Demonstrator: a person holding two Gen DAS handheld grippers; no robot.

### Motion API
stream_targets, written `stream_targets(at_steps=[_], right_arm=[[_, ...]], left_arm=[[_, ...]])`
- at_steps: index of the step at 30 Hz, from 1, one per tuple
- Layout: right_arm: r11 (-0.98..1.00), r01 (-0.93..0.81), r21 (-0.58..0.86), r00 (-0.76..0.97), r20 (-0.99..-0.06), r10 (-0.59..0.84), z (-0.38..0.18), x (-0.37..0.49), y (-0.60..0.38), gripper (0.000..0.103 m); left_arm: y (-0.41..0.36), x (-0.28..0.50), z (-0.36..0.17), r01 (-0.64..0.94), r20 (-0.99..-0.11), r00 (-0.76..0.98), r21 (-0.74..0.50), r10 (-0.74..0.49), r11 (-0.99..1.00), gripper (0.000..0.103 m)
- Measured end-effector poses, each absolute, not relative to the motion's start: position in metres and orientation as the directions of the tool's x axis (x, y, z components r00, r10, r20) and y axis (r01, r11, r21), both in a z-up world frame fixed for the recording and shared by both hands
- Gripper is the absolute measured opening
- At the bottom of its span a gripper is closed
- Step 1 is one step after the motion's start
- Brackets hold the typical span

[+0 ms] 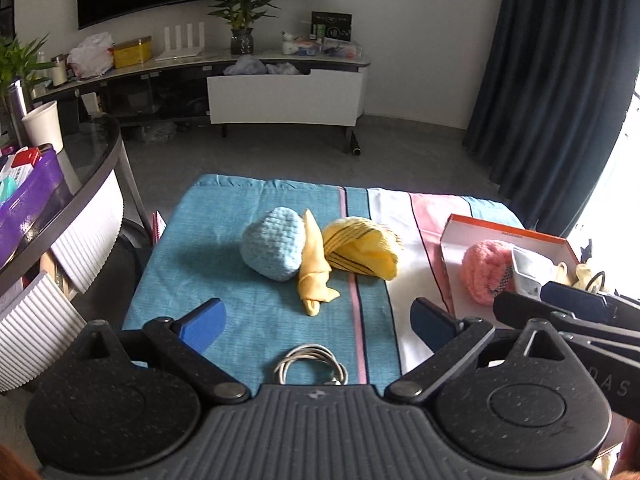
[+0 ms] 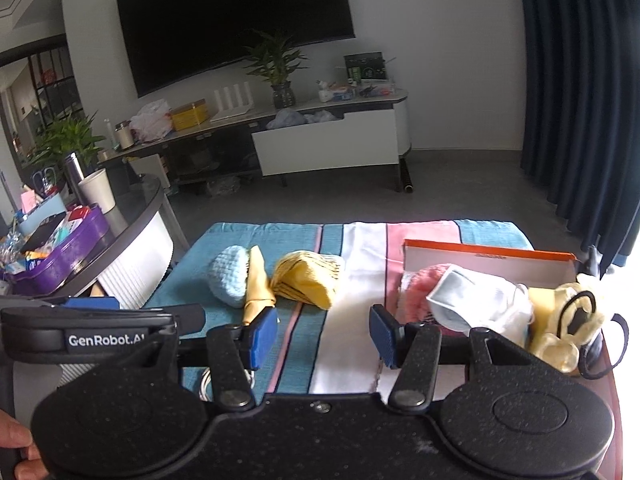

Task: Organize soft objects
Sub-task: 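Move the left gripper to the blue knit hat while the right approaches the yellow striped knit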

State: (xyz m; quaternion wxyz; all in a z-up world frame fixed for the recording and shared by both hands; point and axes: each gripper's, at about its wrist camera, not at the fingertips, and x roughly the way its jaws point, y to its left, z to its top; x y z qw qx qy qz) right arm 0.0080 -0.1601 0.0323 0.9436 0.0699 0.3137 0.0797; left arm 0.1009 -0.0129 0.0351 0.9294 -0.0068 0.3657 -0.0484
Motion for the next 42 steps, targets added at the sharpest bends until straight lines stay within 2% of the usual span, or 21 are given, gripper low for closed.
stream_targets(at_steps=[25, 42], right_arm=[[0.974, -0.165, 0.155, 0.763, -0.605, 0.226, 0.016, 0.036, -0.132, 0.063], [0.976, -0.162, 0.148, 0.748, -0.626, 0.219, 0.002, 0.070, -0.128, 0.063]], left_arm=[[0.033, 0.120, 0.014, -0.001, -0.691, 0.721, -0.068, -0.046, 0.998, 0.102], [0.040, 0.176, -0.009, 0.003, -0.709, 0.704, -0.053, -0.040, 0.999, 0.103]])
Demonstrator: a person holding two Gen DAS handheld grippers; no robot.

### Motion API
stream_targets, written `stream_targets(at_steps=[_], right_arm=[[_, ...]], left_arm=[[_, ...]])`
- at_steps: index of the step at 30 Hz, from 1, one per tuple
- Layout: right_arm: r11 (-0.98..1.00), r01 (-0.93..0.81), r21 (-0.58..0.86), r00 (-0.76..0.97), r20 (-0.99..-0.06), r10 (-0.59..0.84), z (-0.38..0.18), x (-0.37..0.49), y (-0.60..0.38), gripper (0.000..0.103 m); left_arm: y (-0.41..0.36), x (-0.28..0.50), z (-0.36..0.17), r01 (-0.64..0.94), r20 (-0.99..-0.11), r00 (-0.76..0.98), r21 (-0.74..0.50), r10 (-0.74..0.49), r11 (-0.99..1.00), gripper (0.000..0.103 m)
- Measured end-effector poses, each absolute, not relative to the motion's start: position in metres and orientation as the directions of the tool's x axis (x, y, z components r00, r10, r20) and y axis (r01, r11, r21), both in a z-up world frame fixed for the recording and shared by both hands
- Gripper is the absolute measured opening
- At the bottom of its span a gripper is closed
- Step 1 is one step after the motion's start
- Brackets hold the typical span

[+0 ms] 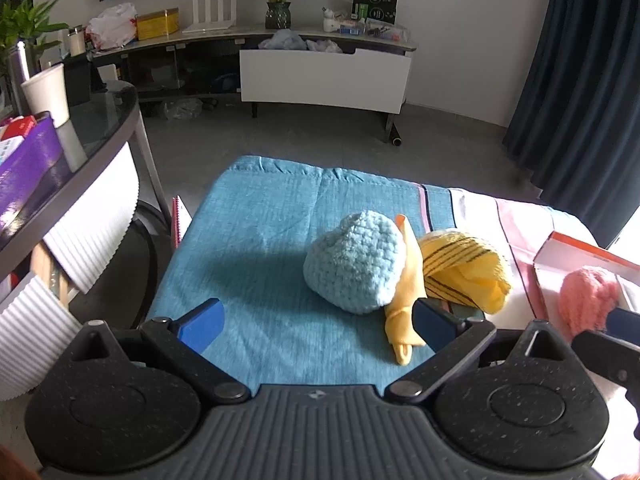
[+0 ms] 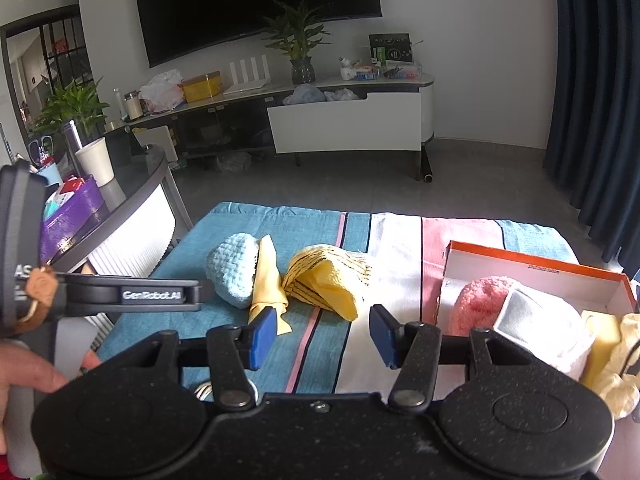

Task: Organize soft objects
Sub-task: 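Move the left gripper to the blue knit hat while the right approaches the yellow striped knit, then grasp the blue knit hat with the left gripper while the right grasps the yellow striped knit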

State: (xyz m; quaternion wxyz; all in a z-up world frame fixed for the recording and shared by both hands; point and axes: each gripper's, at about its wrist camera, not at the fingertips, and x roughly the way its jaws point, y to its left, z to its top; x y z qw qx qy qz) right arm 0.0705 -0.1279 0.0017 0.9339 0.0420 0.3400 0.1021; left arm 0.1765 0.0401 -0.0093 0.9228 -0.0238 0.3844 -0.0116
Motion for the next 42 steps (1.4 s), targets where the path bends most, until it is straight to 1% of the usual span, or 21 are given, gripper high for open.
stream_targets(at_steps=[16, 17, 19, 20, 21, 23, 25, 27, 28, 30, 31, 32, 33, 35, 42], right_arm=[[0.982, -0.137, 0.134, 0.724, -0.663, 0.191, -0.020, 0.116, -0.123, 0.063], [0.981, -0.139, 0.133, 0.722, -0.664, 0.193, -0.022, 0.119, -0.122, 0.063], [0.981, -0.146, 0.130, 0.719, -0.667, 0.196, -0.024, 0.127, -0.120, 0.063], [0.980, -0.148, 0.132, 0.717, -0.668, 0.198, -0.026, 0.131, -0.119, 0.063], [0.979, -0.153, 0.134, 0.716, -0.668, 0.204, -0.028, 0.135, -0.118, 0.063], [0.978, -0.158, 0.136, 0.712, -0.670, 0.209, -0.032, 0.144, -0.116, 0.063], [0.977, -0.159, 0.141, 0.698, -0.684, 0.213, -0.038, 0.155, -0.113, 0.064], [0.974, -0.160, 0.159, 0.683, -0.695, 0.226, -0.044, 0.165, -0.112, 0.064], [0.975, -0.155, 0.158, 0.677, -0.702, 0.221, -0.048, 0.169, -0.111, 0.063], [0.975, -0.156, 0.158, 0.663, -0.715, 0.222, -0.053, 0.175, -0.108, 0.043], [0.975, -0.154, 0.158, 0.660, -0.718, 0.221, -0.055, 0.176, -0.107, 0.020], [0.976, -0.151, 0.154, 0.662, -0.718, 0.216, -0.056, 0.175, -0.106, 0.010], [0.977, -0.149, 0.150, 0.667, -0.715, 0.211, -0.055, 0.173, -0.105, 0.010], [0.976, -0.149, 0.158, 0.680, -0.701, 0.217, -0.052, 0.165, -0.105, 0.006], [0.980, -0.129, 0.149, 0.728, -0.657, 0.196, -0.024, 0.129, -0.111, 0.006]], left_arm=[[0.037, 0.236, -0.044, 0.081, -0.745, 0.661, -0.046, -0.088, 0.996, 0.103], [0.038, 0.238, -0.045, 0.089, -0.741, 0.664, -0.053, -0.099, 0.995, 0.101], [0.039, 0.243, -0.045, 0.094, -0.733, 0.671, -0.067, -0.113, 0.993, 0.090], [0.040, 0.245, -0.045, 0.101, -0.725, 0.677, -0.076, -0.124, 0.992, 0.078], [0.041, 0.247, -0.046, 0.114, -0.723, 0.677, -0.085, -0.140, 0.990, 0.071], [0.042, 0.249, -0.048, 0.147, -0.726, 0.663, -0.114, -0.183, 0.983, 0.065], [0.043, 0.246, -0.047, 0.173, -0.718, 0.661, -0.135, -0.217, 0.976, 0.062], [0.047, 0.241, -0.045, 0.191, -0.708, 0.660, -0.163, -0.250, 0.968, 0.057], [0.050, 0.240, -0.043, 0.191, -0.706, 0.661, -0.170, -0.255, 0.967, 0.057], [0.056, 0.234, -0.040, 0.178, -0.694, 0.677, -0.169, -0.246, 0.969, 0.055], [0.059, 0.231, -0.038, 0.168, -0.692, 0.681, -0.174, -0.242, 0.970, 0.054], [0.062, 0.228, -0.037, 0.163, -0.692, 0.680, -0.179, -0.241, 0.970, 0.054], [0.065, 0.225, -0.035, 0.158, -0.692, 0.681, -0.178, -0.238, 0.971, 0.054], [0.068, 0.219, -0.031, 0.138, -0.696, 0.686, -0.159, -0.210, 0.978, 0.054], [0.069, 0.188, -0.008, 0.090, -0.676, 0.718, -0.143, -0.163, 0.986, 0.054]])
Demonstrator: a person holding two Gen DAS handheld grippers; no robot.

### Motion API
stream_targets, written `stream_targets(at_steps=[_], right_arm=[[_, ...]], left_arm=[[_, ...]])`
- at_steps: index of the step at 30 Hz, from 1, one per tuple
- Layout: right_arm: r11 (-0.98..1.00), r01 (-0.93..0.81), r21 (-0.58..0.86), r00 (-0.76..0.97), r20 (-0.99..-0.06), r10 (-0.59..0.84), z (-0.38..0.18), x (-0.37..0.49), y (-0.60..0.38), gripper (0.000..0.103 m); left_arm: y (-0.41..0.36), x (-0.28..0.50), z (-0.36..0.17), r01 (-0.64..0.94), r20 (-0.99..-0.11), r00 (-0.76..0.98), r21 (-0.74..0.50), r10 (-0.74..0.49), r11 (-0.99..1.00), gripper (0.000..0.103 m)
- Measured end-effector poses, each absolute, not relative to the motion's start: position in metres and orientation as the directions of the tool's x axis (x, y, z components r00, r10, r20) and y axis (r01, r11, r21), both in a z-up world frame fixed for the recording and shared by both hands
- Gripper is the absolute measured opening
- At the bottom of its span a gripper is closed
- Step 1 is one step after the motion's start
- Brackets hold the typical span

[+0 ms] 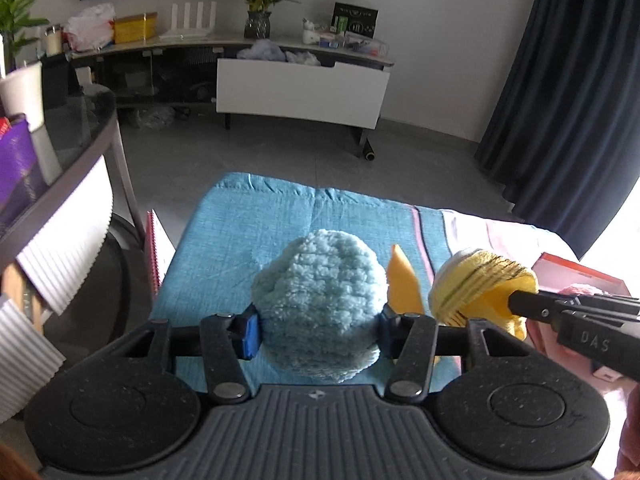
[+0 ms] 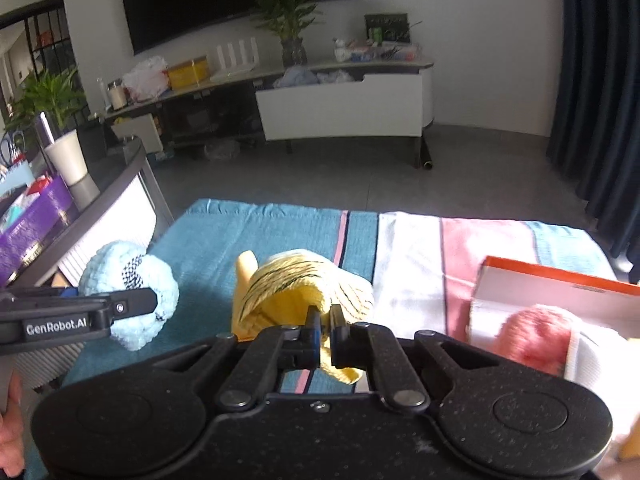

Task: Organize soft objects
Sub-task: 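Grasp the blue knit hat with the left gripper while the right grasps the yellow striped knit, then carry the blue hat and yellow striped knit over the white box with both grippers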

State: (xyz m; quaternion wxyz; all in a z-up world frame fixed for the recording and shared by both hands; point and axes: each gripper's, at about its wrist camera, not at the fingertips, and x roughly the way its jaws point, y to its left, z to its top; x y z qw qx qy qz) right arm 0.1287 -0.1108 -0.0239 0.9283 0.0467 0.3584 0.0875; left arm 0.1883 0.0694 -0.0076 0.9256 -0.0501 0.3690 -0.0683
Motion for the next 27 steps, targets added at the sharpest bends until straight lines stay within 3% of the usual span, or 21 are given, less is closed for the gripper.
stream_targets(at_steps=[12, 27], right_arm=[[0.986, -0.120, 0.112, 0.781, -0.603, 0.164, 0.017, 0.049, -0.120, 0.006], [0.989, -0.086, 0.124, 0.802, -0.580, 0.143, 0.027, -0.016, -0.137, 0.006]], left_arm=[[0.051, 0.130, 0.012, 0.074, -0.659, 0.735, -0.156, -0.160, 0.985, 0.054], [0.028, 0.079, 0.019, 0.095, -0.638, 0.752, -0.144, -0.166, 0.985, 0.054]])
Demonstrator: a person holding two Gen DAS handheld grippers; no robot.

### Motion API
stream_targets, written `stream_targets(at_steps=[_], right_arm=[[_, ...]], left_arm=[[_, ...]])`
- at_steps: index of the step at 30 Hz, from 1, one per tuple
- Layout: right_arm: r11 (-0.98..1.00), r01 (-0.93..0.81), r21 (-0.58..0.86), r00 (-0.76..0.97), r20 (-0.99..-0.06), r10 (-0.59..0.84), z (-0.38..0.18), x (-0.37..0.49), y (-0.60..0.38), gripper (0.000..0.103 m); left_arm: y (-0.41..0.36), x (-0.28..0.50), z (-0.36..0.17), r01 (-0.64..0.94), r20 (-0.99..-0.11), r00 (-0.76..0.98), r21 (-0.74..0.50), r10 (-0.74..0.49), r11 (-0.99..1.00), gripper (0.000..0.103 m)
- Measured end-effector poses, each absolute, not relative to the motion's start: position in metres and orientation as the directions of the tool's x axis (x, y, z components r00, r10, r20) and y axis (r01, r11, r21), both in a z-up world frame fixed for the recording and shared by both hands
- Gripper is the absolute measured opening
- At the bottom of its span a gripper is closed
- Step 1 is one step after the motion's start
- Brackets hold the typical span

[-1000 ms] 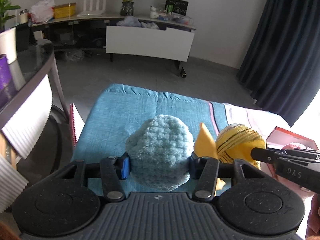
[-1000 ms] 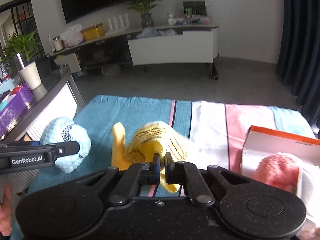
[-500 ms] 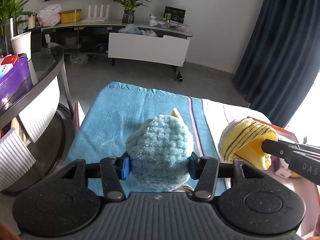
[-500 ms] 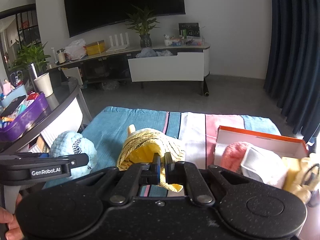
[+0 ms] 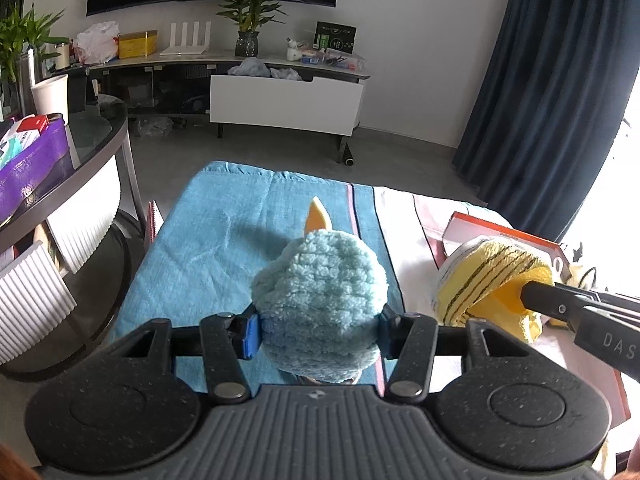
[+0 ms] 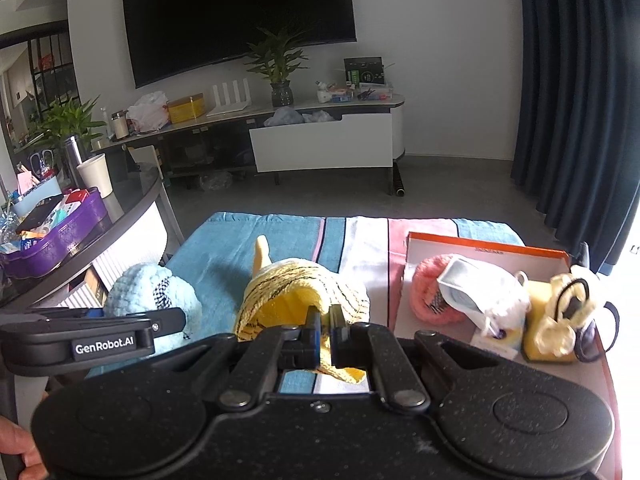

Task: Organize soft objects
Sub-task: 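Carry the blue hat and yellow striped knit over the white box with both grippers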

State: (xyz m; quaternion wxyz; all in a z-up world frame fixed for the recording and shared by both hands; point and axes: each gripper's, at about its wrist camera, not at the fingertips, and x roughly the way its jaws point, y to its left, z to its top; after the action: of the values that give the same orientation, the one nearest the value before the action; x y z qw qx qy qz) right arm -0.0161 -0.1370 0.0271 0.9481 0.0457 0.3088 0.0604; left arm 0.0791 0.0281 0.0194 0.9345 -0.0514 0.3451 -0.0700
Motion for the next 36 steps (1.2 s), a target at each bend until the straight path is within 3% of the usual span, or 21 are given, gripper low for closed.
stream_targets(at_steps=[36], right_arm=[[0.994, 0.003, 0.109, 0.833, -0.550, 0.057, 0.025, -0.077, -0.191, 0.006]], left_arm=[[-0.037, 0.033, 0.014, 0.192, -0.621, 0.752, -0.112, -0.220, 0.975, 0.054]])
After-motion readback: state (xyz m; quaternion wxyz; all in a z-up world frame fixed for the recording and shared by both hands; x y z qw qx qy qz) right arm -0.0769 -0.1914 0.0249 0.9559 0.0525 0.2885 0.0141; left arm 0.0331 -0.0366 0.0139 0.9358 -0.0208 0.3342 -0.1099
